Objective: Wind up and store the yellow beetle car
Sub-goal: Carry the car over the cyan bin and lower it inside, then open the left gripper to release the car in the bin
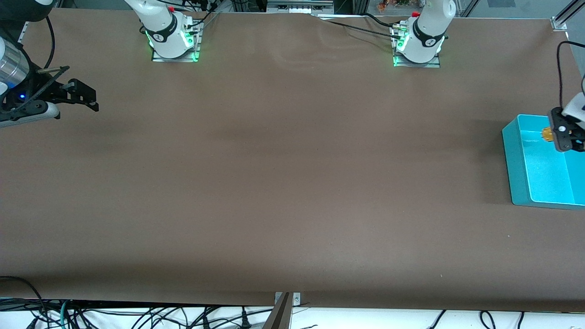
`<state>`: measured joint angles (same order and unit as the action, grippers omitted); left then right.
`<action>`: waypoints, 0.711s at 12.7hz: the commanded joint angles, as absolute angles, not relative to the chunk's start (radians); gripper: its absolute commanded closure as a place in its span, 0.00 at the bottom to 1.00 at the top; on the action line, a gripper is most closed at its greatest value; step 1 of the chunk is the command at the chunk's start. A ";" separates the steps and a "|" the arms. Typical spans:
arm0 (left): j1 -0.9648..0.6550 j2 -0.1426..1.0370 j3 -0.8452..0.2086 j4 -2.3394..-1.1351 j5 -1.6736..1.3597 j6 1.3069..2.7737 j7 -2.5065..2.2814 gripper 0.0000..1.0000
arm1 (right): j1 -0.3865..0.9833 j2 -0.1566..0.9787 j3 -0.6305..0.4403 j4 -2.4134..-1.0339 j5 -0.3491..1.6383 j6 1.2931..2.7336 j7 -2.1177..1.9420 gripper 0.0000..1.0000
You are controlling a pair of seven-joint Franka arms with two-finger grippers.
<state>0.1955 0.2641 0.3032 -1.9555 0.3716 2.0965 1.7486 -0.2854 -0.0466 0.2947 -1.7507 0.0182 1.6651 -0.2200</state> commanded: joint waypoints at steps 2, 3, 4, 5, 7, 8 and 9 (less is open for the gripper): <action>0.198 0.447 0.317 -1.921 0.359 2.315 1.924 0.66 | -0.285 -0.041 0.296 -1.727 0.031 1.646 -0.219 0.00; 0.213 0.490 0.322 -1.922 0.359 2.394 1.966 0.66 | -0.285 -0.041 0.296 -1.727 0.031 1.644 -0.219 0.00; 0.231 0.518 0.324 -1.928 0.354 2.455 1.988 0.63 | -0.285 -0.041 0.296 -1.727 0.031 1.644 -0.219 0.00; 0.250 0.537 0.322 -1.933 0.351 2.494 1.999 0.62 | -0.285 -0.041 0.296 -1.727 0.031 1.644 -0.219 0.00; 0.250 0.549 0.322 -1.948 0.348 2.519 2.000 0.26 | -0.285 -0.041 0.296 -1.727 0.031 1.644 -0.219 0.00; 0.252 0.548 0.322 -1.953 0.345 2.519 2.000 0.00 | -0.285 -0.041 0.296 -1.727 0.031 1.646 -0.218 0.00; 0.249 0.546 0.322 -1.953 0.345 2.519 2.000 0.00 | -0.285 -0.041 0.296 -1.727 0.031 1.646 -0.218 0.00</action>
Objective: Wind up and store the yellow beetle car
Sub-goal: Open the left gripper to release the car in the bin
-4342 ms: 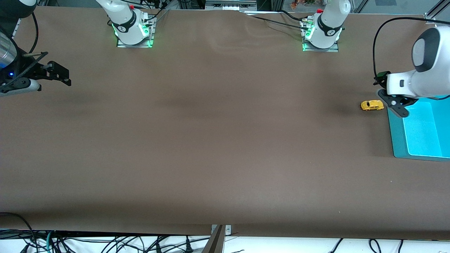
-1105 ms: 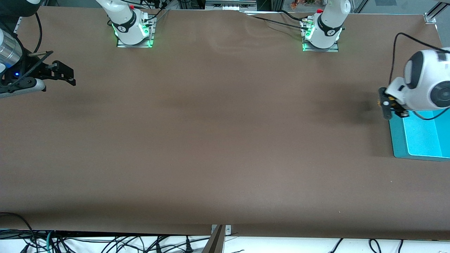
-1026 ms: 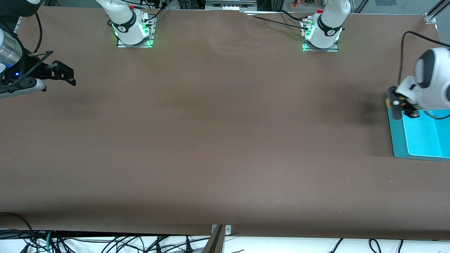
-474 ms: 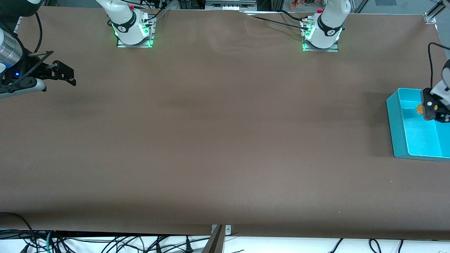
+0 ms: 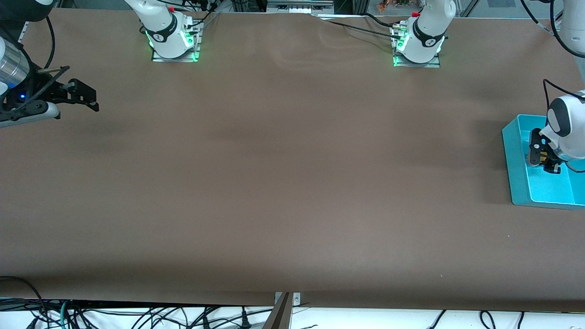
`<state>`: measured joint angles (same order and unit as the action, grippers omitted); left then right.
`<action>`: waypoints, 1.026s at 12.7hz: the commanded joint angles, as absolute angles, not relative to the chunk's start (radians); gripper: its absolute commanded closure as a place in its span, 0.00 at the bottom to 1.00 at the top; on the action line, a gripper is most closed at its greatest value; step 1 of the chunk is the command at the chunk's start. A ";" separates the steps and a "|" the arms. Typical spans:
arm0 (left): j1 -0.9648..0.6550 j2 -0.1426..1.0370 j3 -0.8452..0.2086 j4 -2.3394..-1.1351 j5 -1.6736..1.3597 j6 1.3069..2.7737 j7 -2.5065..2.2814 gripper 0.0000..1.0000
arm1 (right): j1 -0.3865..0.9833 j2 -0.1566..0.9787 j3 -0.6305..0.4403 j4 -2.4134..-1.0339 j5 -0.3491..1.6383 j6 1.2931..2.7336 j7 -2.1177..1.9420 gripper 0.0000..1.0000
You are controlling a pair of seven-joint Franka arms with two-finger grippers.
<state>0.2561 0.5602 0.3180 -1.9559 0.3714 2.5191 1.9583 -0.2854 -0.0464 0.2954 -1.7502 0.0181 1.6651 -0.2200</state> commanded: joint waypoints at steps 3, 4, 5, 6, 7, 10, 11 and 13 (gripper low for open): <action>0.239 0.488 0.324 -1.947 0.287 2.490 1.985 0.00 | -0.285 -0.041 0.296 -1.727 0.031 1.646 -0.218 0.00; 0.241 0.457 0.324 -1.945 0.240 2.450 1.973 0.00 | -0.285 -0.041 0.296 -1.727 0.031 1.644 -0.218 0.00; 0.241 0.433 0.324 -1.942 0.217 2.419 1.965 0.00 | -0.285 -0.041 0.296 -1.727 0.031 1.646 -0.219 0.00; 0.241 0.398 0.324 -1.941 0.198 2.396 1.947 0.00 | -0.285 -0.041 0.296 -1.727 0.031 1.646 -0.219 0.00; 0.230 0.352 0.322 -1.936 0.195 2.334 1.915 0.00 | -0.285 -0.041 0.296 -1.727 0.031 1.646 -0.218 0.00; 0.155 0.217 0.316 -1.908 0.190 2.107 1.698 0.00 | -0.285 -0.041 0.296 -1.727 0.031 1.646 -0.218 0.00; 0.128 0.169 0.316 -1.908 0.181 2.062 1.598 0.00 | -0.287 -0.041 0.296 -1.727 0.031 1.646 -0.218 0.00; 0.057 0.092 0.316 -1.908 0.152 1.987 1.431 0.00 | -0.285 -0.041 0.296 -1.727 0.031 1.644 -0.219 0.00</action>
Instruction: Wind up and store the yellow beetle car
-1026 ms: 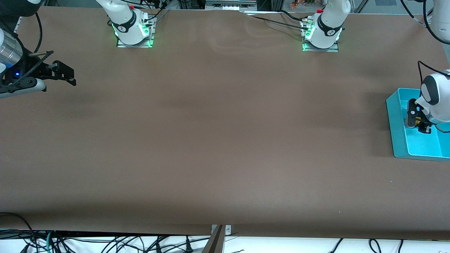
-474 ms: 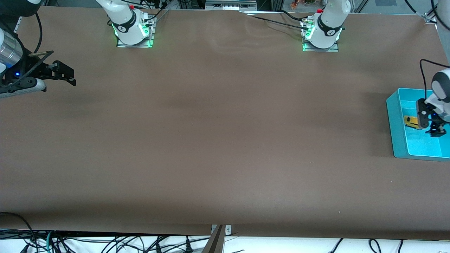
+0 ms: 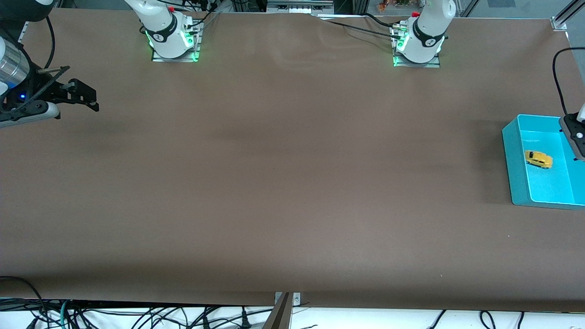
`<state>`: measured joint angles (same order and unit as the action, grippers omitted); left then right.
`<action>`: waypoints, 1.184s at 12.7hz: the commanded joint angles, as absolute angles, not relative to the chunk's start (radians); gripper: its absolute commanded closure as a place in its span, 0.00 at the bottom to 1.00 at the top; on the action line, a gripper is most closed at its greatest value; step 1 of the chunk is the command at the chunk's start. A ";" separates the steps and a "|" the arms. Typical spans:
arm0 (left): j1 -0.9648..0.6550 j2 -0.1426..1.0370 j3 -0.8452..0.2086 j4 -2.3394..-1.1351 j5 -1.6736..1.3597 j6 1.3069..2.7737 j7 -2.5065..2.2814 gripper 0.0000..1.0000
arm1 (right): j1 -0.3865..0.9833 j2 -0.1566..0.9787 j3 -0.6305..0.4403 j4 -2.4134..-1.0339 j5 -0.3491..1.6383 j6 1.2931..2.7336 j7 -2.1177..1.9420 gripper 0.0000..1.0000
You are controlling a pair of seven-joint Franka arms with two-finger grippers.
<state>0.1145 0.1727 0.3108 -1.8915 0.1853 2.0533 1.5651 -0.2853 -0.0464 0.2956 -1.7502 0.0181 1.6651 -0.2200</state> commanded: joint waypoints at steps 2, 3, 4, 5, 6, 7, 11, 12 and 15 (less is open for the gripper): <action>-0.010 0.051 0.316 -1.907 0.147 1.916 1.186 0.00 | -0.285 -0.041 0.296 -1.727 0.031 1.646 -0.219 0.00; -0.030 0.045 0.313 -1.905 0.143 1.890 1.057 0.00 | -0.285 -0.041 0.296 -1.727 0.031 1.646 -0.219 0.00; -0.053 0.029 0.311 -1.905 0.109 1.867 0.960 0.00 | -0.285 -0.041 0.296 -1.727 0.031 1.646 -0.219 0.00; -0.061 0.014 0.311 -1.905 0.048 1.855 0.874 0.00 | -0.285 -0.041 0.296 -1.727 0.031 1.646 -0.219 0.00; -0.061 0.005 0.295 -1.885 -0.019 1.845 0.780 0.00 | -0.287 -0.041 0.296 -1.727 0.031 1.646 -0.219 0.00; -0.060 0.005 0.266 -1.841 -0.052 1.803 0.693 0.00 | -0.285 -0.041 0.296 -1.727 0.031 1.646 -0.219 0.00; -0.018 0.028 0.057 -1.689 -0.061 1.687 0.270 0.00 | -0.285 -0.041 0.296 -1.727 0.031 1.646 -0.219 0.00; -0.017 0.031 0.020 -1.689 -0.069 1.692 0.133 0.00 | -0.285 -0.041 0.296 -1.727 0.031 1.646 -0.219 0.00; 0.051 0.046 -0.069 -1.683 -0.097 1.695 -0.124 0.00 | -0.285 -0.041 0.296 -1.727 0.031 1.646 -0.224 0.00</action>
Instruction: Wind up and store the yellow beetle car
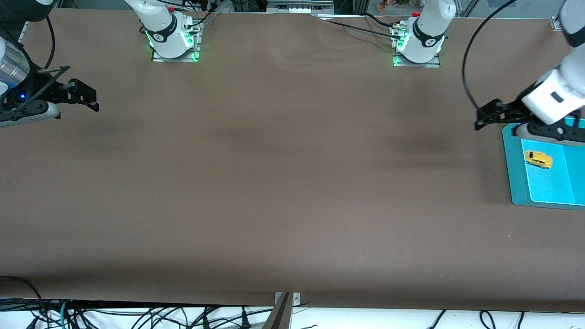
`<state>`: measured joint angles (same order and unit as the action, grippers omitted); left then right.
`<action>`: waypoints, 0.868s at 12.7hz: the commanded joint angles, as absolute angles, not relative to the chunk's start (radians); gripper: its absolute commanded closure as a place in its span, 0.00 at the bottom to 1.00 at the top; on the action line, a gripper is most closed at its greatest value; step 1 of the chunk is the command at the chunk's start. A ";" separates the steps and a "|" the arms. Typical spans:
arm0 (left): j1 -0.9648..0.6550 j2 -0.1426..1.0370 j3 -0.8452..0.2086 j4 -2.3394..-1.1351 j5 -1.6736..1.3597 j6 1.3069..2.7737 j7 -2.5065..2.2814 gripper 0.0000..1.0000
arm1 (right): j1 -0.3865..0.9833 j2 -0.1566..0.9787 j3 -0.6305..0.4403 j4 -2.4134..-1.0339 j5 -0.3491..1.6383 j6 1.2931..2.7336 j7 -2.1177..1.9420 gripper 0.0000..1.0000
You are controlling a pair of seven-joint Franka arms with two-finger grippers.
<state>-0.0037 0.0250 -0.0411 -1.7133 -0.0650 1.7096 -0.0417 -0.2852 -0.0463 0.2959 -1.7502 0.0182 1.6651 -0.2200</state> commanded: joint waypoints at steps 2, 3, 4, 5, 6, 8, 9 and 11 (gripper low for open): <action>0.006 0.028 -0.048 -1.677 -0.083 1.695 -0.104 0.00 | -0.285 -0.041 0.296 -1.726 0.031 1.647 -0.232 0.00; -0.023 0.022 -0.032 -1.677 -0.048 1.695 -0.082 0.00 | -0.287 -0.041 0.295 -1.726 0.032 1.649 -0.232 0.00; -0.029 0.018 -0.032 -1.677 -0.028 1.697 -0.066 0.00 | -0.285 -0.040 0.295 -1.726 0.032 1.649 -0.232 0.00; -0.028 0.015 -0.031 -1.683 -0.028 1.694 -0.026 0.00 | -0.285 -0.041 0.295 -1.726 0.032 1.649 -0.232 0.00; -0.029 0.008 -0.031 -1.686 -0.026 1.692 0.029 0.00 | -0.284 -0.041 0.295 -1.724 0.032 1.648 -0.232 0.00; -0.028 0.003 -0.031 -1.689 -0.026 1.687 0.051 0.00 | -0.284 -0.041 0.296 -1.723 0.032 1.647 -0.232 0.00; -0.028 0.003 -0.029 -1.689 -0.025 1.686 0.051 0.00 | -0.284 -0.041 0.296 -1.723 0.034 1.647 -0.232 0.00; -0.026 0.003 -0.022 -1.687 -0.025 1.678 0.051 0.00 | -0.284 -0.041 0.296 -1.723 0.034 1.647 -0.232 0.00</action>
